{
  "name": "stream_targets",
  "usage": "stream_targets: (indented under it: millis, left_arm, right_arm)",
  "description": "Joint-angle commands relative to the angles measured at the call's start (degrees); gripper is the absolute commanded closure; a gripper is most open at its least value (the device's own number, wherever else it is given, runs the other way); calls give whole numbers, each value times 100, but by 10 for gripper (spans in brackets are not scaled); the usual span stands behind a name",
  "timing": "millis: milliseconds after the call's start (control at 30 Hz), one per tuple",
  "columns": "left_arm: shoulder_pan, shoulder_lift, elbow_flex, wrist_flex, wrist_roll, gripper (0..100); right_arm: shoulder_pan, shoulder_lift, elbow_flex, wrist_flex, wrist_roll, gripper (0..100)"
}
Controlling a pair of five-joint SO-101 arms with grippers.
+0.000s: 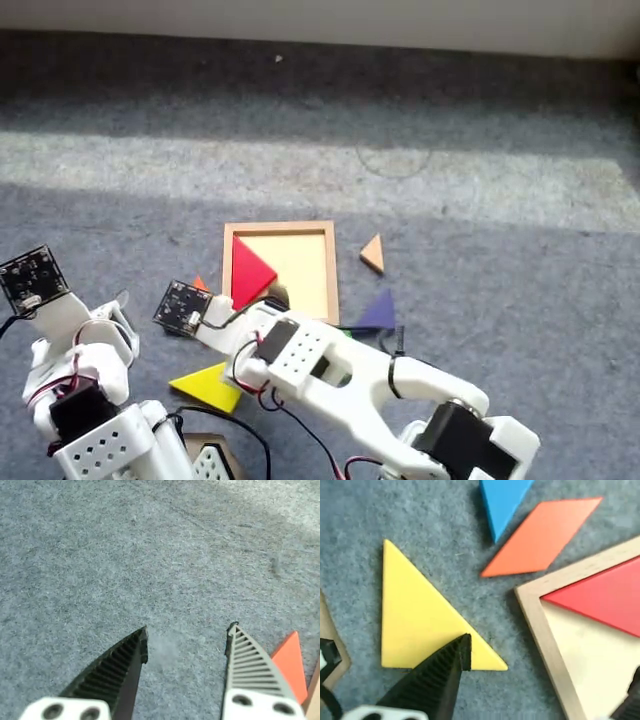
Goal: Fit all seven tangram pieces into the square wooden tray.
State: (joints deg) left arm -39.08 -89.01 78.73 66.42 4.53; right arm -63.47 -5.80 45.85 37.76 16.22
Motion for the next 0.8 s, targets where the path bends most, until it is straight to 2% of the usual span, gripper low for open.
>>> stream_targets:
  millis: [0, 267, 433, 633, 767]
  left_arm:
    - [-22, -40, -40, -105, 53, 748]
    - [-22, -40, -40, -105, 53, 748]
    - [-22, -40, -40, -105, 53, 748]
    - [-22, -48, -48, -105, 53, 748]
    - [-57, -48, -75, -105, 70, 748]
  right_arm:
    - [347, -295, 31, 576, 360, 541]
    - [1165, -1068, 154, 936, 862, 541]
    - [1182, -1851, 198, 1358, 791, 541]
    - [549, -2202, 198, 1385, -352, 541]
    - [48, -1815, 277, 567, -1213, 541]
